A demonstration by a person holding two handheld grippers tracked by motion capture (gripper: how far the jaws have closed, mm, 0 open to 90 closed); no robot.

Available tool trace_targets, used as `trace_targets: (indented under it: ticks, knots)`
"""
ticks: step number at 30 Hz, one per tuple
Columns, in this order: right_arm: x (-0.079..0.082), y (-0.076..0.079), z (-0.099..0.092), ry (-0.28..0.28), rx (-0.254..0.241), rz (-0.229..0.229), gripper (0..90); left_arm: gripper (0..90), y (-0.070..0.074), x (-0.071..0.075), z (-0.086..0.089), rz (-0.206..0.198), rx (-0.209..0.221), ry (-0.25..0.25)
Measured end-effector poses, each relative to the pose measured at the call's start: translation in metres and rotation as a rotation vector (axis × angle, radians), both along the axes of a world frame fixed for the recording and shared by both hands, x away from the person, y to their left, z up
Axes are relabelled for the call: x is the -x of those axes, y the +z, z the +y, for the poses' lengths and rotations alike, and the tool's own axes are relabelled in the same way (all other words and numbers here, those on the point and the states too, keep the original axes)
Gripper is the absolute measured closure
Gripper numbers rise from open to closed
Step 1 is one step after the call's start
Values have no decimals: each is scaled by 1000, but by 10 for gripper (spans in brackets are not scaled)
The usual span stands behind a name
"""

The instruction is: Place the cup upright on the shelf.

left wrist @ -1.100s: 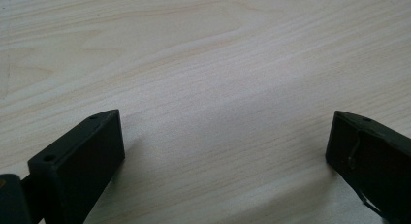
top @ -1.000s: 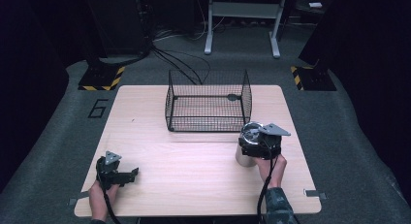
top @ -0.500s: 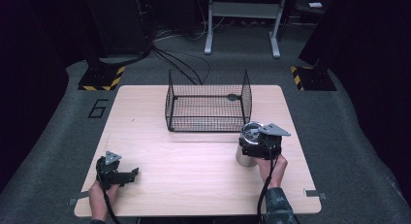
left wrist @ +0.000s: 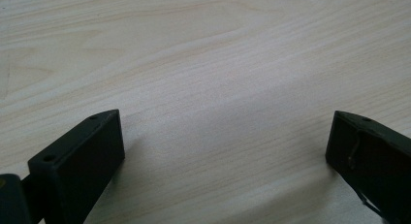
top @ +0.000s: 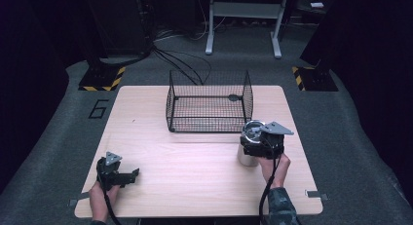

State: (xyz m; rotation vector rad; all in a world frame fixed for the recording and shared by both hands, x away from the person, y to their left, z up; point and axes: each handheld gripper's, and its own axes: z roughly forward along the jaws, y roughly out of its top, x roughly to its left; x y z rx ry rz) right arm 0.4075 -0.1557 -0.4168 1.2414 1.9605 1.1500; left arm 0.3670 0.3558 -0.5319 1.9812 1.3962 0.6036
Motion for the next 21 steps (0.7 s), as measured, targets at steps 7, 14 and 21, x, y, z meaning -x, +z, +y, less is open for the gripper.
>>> trace_targets:
  ticks: [7, 14, 21]
  knots:
    - [1, 10, 4, 15, 7, -2, 34, 3, 0, 0, 0, 1, 5, 3]
    - [2, 21, 9, 36, 11, -11, 34, 3, 0, 0, 0, 1, 6, 4]
    - [2, 29, 13, 52, 3, -13, 34, 3, 0, 0, 0, 1, 5, 3]
